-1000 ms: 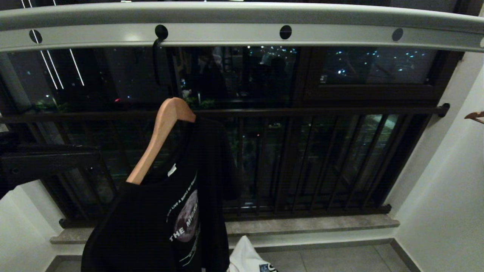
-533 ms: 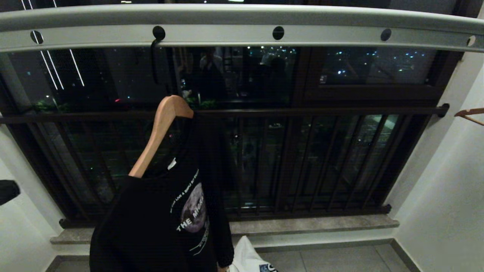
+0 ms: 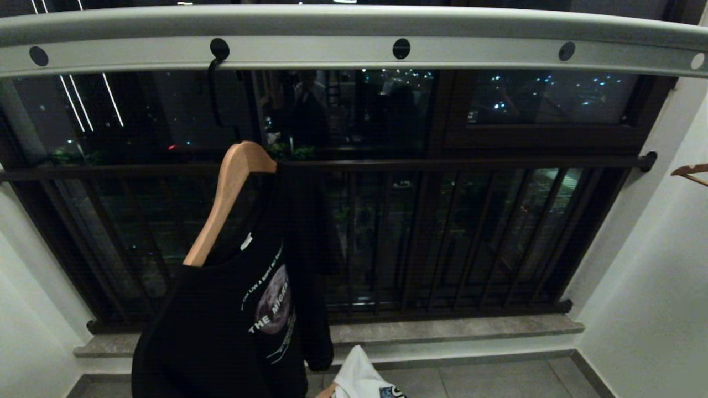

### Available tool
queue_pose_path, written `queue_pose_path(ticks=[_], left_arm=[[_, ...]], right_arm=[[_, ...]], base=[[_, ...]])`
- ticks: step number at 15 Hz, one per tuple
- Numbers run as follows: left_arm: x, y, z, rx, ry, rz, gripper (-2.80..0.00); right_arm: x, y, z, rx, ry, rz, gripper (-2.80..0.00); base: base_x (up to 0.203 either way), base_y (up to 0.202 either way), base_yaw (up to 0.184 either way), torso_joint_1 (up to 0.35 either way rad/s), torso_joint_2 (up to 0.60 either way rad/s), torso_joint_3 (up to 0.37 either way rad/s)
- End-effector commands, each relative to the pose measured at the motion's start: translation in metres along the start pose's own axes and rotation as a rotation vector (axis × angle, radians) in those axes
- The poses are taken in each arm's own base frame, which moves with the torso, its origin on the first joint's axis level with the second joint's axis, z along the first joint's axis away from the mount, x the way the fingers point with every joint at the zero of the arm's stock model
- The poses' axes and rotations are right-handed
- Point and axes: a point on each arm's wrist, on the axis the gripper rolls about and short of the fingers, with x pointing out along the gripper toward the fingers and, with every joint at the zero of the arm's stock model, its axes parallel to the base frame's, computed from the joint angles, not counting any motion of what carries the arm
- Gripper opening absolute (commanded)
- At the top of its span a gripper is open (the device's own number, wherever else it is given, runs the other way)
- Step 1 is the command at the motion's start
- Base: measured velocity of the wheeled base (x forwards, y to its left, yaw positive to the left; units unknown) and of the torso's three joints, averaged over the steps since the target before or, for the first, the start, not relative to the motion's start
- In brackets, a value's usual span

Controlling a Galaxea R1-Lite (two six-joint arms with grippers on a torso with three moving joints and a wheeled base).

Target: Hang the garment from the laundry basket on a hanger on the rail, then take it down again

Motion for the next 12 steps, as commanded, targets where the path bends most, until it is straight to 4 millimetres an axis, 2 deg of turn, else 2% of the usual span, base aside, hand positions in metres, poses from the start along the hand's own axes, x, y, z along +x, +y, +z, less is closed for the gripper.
queue_pose_path(ticks=[1,5,7,12], left_arm=[[-0.016,0.003,-0.028,0.047,-0.06,0.132,-2.8],[-0.019,0.023,-0.081,0.245,-0.03,0.361,-2.8],[-0.013,0.037,-0.102,0.285,0.025,0.475,-2.8],[0.007,0.062,-0.14,0.348,0.033,0.513,-2.8]], right_arm=[[0.0,0.0,0.0,0.0,0.0,0.0,-2.8],[0.0,0.0,0.0,0.0,0.0,0.0,-2.8],[0.0,0.0,0.0,0.0,0.0,0.0,-2.8],[0.0,0.0,0.0,0.0,0.0,0.0,-2.8]], base=[[0.0,0.0,0.0,0.0,0.0,0.0],[0.0,0.0,0.0,0.0,0.0,0.0],[0.0,0.0,0.0,0.0,0.0,0.0],[0.0,0.0,0.0,0.0,0.0,0.0]])
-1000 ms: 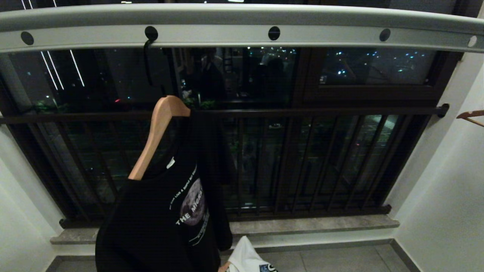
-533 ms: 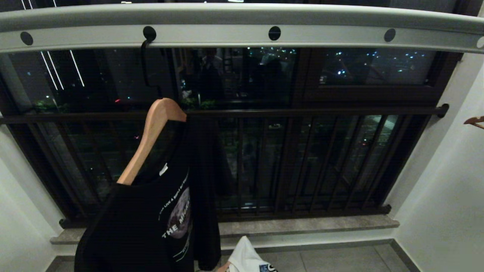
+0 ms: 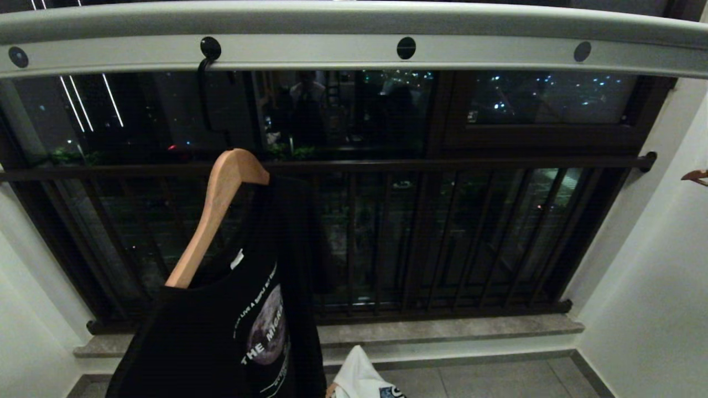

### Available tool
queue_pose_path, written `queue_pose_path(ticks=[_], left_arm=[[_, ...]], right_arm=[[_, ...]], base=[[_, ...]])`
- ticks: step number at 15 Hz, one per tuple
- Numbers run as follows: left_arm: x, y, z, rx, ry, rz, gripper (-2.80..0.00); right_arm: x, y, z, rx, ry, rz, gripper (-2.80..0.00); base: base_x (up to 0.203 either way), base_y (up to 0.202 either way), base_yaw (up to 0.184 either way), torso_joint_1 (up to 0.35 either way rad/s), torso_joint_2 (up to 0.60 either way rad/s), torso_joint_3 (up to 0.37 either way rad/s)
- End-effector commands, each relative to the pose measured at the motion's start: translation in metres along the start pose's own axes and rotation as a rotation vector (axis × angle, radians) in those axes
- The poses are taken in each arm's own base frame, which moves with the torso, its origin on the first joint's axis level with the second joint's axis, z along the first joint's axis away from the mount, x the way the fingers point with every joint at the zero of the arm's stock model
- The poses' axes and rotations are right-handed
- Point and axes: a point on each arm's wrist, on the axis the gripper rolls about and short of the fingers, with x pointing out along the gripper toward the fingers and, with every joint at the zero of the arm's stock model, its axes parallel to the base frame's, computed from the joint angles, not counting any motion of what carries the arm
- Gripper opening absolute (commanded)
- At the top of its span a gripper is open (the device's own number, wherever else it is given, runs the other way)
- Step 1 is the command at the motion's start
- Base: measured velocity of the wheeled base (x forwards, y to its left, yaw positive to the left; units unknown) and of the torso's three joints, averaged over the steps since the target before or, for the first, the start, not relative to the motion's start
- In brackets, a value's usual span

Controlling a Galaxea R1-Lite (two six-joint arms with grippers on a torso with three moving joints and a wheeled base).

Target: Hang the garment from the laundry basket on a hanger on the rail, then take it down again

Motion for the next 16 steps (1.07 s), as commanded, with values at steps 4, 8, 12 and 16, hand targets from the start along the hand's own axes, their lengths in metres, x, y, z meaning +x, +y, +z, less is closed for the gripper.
queue_pose_path(ticks=[4,8,12,16], left_arm=[[0.013,-0.002,-0.035,0.055,0.047,0.001,-2.8],[0.012,-0.002,-0.036,0.048,0.061,-0.001,-2.8],[0.013,-0.002,-0.037,0.034,0.064,0.001,-2.8],[0.013,-0.002,-0.036,0.018,0.063,0.001,-2.8]], right_arm=[[0.0,0.0,0.0,0.0,0.0,0.0,-2.8],[0.0,0.0,0.0,0.0,0.0,0.0,-2.8],[0.0,0.0,0.0,0.0,0.0,0.0,-2.8],[0.0,0.0,0.0,0.0,0.0,0.0,-2.8]], base=[[0.0,0.0,0.0,0.0,0.0,0.0],[0.0,0.0,0.0,0.0,0.0,0.0],[0.0,0.0,0.0,0.0,0.0,0.0],[0.0,0.0,0.0,0.0,0.0,0.0]])
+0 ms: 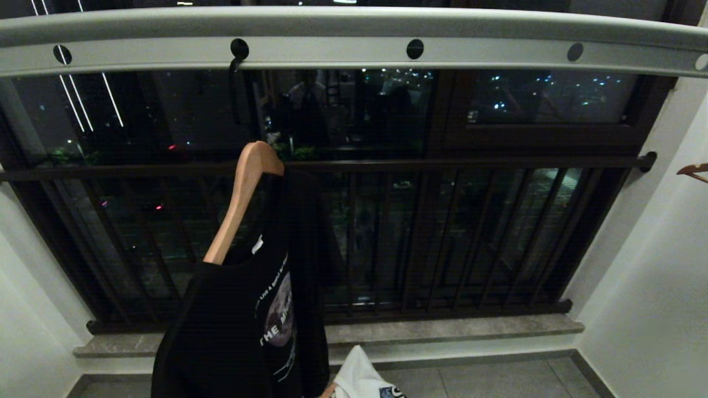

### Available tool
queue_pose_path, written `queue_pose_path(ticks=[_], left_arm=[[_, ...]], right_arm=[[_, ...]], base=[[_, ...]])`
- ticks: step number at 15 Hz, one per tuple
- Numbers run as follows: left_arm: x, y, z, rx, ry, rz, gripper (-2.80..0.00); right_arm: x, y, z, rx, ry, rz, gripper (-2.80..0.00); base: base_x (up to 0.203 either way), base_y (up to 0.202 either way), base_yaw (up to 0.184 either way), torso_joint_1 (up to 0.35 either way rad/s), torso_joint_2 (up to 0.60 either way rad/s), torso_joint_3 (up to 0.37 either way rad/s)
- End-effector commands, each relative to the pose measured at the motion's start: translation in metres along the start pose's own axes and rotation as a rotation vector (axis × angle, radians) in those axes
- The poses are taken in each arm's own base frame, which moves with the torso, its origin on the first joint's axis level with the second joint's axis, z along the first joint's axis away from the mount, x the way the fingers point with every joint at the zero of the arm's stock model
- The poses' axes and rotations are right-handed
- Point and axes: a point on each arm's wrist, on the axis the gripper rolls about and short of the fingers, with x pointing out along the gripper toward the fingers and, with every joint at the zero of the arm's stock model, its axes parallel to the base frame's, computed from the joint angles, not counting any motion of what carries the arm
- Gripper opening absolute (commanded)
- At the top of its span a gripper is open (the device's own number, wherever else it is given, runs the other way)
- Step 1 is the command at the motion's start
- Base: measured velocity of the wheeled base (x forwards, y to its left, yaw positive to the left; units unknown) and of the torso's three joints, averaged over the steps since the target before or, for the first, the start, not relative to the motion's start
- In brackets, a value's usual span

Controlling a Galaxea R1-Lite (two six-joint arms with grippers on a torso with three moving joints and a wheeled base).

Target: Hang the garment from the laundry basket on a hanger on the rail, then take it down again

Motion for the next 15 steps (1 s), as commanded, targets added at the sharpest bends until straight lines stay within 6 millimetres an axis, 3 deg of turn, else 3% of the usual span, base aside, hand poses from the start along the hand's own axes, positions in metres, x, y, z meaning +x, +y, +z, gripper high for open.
queue_pose_path(ticks=[1,15], left_arm=[[0.0002,-0.0001,-0.0007,-0.001,0.001,0.0,-2.8],[0.0002,-0.0001,-0.001,-0.002,0.004,0.0,-2.8]], right_arm=[[0.0,0.0,0.0,0.0,0.0,0.0,-2.8],[0.0,0.0,0.0,0.002,0.0,-0.001,-2.8]], base=[[0.0,0.0,0.0,0.0,0.0,0.0],[0.0,0.0,0.0,-0.018,0.04,0.022]])
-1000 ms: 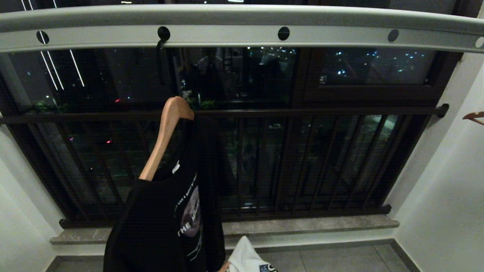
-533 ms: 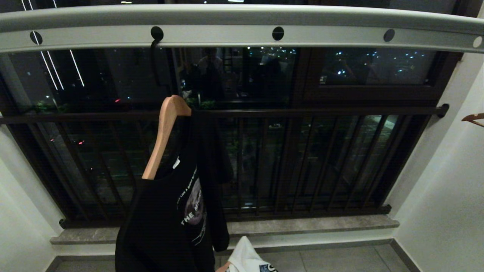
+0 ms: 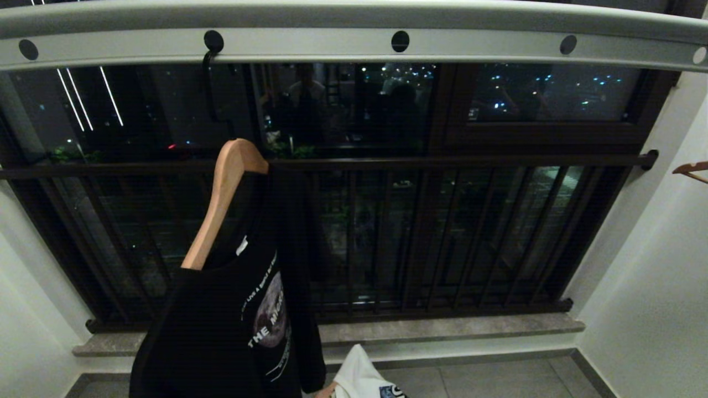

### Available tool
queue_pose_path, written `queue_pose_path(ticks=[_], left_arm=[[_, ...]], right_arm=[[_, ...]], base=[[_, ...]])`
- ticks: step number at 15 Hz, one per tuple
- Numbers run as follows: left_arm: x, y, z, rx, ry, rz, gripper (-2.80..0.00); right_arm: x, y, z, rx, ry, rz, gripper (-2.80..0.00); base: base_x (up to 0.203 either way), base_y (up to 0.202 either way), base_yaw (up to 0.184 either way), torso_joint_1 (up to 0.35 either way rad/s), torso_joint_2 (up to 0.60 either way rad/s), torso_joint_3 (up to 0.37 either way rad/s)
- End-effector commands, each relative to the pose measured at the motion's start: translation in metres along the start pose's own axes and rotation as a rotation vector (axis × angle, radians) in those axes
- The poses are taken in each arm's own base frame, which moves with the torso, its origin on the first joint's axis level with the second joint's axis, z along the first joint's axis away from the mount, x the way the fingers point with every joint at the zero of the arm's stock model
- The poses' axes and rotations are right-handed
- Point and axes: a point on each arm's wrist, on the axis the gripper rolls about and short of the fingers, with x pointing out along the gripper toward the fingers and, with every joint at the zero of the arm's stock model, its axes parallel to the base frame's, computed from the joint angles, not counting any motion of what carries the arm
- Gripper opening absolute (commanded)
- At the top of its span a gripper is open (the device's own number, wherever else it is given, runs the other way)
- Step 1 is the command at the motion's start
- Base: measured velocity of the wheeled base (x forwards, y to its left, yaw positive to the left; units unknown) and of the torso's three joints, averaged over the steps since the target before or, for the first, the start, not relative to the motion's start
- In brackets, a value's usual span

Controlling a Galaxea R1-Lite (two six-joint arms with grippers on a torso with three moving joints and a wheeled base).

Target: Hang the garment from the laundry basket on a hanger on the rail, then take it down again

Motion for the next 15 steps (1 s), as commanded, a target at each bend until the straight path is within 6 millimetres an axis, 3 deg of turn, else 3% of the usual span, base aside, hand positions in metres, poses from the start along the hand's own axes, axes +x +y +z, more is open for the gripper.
queue_pose_path(ticks=[1,15], left_arm=[[0.0002,-0.0001,-0.0009,0.001,0.004,0.0,-2.8],[0.0002,-0.0001,-0.001,-0.001,0.004,0.0,-2.8]], right_arm=[[0.0,0.0,0.0,-0.001,0.0,0.0,-2.8],[0.0,0.0,0.0,0.002,-0.001,-0.001,-2.8]], base=[[0.0,0.0,0.0,-0.081,0.17,0.096],[0.0,0.0,0.0,-0.112,0.24,0.128]])
